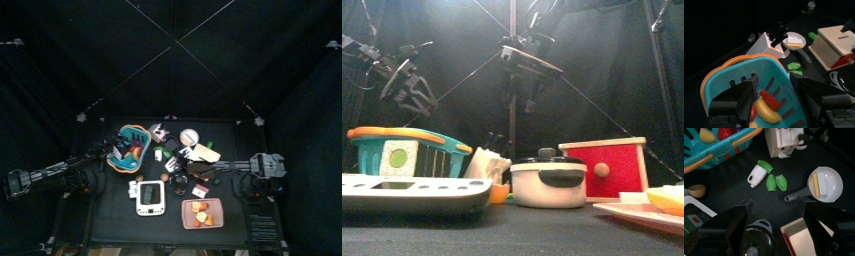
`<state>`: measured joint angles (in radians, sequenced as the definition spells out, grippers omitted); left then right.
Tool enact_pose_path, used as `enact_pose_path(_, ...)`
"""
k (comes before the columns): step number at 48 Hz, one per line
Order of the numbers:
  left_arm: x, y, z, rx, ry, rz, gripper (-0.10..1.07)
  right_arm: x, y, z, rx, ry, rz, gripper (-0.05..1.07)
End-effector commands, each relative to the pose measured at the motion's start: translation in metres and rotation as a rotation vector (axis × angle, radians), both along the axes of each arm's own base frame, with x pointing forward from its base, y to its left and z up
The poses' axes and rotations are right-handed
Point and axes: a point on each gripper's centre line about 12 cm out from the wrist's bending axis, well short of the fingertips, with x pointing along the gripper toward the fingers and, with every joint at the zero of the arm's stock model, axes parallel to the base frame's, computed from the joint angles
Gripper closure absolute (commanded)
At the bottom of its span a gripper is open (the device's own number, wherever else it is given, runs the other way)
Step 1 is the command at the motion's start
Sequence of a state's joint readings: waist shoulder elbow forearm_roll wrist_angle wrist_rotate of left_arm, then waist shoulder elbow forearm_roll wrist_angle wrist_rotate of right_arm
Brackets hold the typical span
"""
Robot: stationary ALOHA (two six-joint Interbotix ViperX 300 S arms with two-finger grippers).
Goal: Grab pairing knife
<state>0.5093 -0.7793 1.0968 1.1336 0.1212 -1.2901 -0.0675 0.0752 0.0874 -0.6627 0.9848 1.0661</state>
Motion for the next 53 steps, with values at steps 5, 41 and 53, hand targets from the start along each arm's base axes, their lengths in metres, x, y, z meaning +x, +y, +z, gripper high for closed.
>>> enact_pose_path(5, 0.004, -0.005, 0.010, 0.034, -0.023, -0.050, 0.09, -0.009, -0.015, 0.055, -0.008, -0.137, -0.040, 0.03)
enact_pose_path(41, -0.004, -0.013, 0.005, 0.057, -0.024, -0.072, 0.09, -0.012, -0.090, 0.090, -0.004, -0.042, -0.002, 0.03)
enact_pose_path(53, -0.005, -0.014, 0.003, 0.053, -0.021, -0.072, 0.09, -0.007, -0.113, 0.054, -0.024, 0.071, 0.068, 0.03)
